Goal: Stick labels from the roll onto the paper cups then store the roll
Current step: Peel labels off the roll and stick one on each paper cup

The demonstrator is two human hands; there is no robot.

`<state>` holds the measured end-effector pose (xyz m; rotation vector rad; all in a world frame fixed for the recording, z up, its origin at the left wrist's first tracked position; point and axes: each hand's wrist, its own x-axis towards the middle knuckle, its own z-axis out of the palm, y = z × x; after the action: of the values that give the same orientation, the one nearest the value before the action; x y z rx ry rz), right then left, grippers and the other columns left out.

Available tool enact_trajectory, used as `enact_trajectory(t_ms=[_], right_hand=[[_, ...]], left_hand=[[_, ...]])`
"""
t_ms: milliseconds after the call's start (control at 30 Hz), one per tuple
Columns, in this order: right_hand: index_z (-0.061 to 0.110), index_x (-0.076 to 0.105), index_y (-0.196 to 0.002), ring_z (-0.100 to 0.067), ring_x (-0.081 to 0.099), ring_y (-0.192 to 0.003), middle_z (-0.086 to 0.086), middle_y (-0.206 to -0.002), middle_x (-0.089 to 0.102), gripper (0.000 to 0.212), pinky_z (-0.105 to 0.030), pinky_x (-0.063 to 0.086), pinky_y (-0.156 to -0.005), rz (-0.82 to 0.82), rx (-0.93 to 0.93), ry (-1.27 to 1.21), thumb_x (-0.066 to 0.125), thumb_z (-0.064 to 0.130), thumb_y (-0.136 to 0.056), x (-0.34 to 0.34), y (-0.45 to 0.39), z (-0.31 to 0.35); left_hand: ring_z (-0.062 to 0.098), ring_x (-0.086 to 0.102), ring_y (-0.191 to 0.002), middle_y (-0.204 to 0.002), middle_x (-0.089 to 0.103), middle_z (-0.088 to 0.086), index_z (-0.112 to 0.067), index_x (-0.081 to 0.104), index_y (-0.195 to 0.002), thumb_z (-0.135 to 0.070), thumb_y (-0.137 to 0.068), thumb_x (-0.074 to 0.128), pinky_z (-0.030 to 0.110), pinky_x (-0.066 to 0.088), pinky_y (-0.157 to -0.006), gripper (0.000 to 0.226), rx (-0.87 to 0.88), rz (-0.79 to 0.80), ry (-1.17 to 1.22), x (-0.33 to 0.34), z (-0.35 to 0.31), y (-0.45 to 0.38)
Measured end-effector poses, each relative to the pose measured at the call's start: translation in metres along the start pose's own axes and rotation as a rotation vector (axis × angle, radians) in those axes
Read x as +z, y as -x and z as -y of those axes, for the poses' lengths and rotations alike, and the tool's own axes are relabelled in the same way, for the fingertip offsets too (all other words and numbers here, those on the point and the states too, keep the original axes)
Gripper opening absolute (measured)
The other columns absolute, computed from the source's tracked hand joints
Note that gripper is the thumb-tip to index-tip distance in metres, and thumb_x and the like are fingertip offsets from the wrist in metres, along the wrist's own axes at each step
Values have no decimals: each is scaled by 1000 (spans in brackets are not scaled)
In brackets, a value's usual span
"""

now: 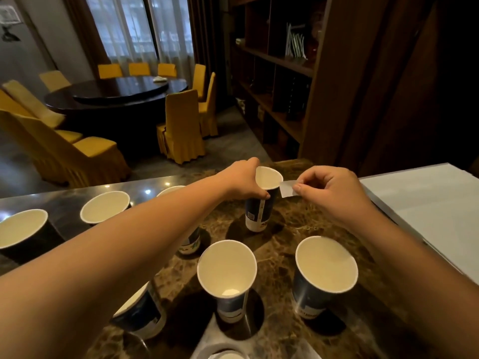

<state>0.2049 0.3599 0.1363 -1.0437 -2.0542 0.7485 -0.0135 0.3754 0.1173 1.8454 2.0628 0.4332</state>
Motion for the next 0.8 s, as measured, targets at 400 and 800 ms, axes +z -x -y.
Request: enact_trajectory(t_ms=[400,800], right_hand=[[22,69,-81,-12,62,-68,5,-77,68,10,-22,53,-61,2,57,-796,66,13,-84,-12,-32,37],[14,62,-86,-10,55,-61,-1,-70,60,6,-23,48,-60,70,-22,-1211,58,10,-88,3,-51,118]], left_hand=[[32,56,-119,-138,48,12,-34,26,-148,-35,-78,75,35,56,-66,85,24,-55,998,-85,-11,33],[28,68,-99,-120,65,12,-23,49,-137,-27,-88,64,47,58,-82,51,125,-41,1416,-99,-28,91]])
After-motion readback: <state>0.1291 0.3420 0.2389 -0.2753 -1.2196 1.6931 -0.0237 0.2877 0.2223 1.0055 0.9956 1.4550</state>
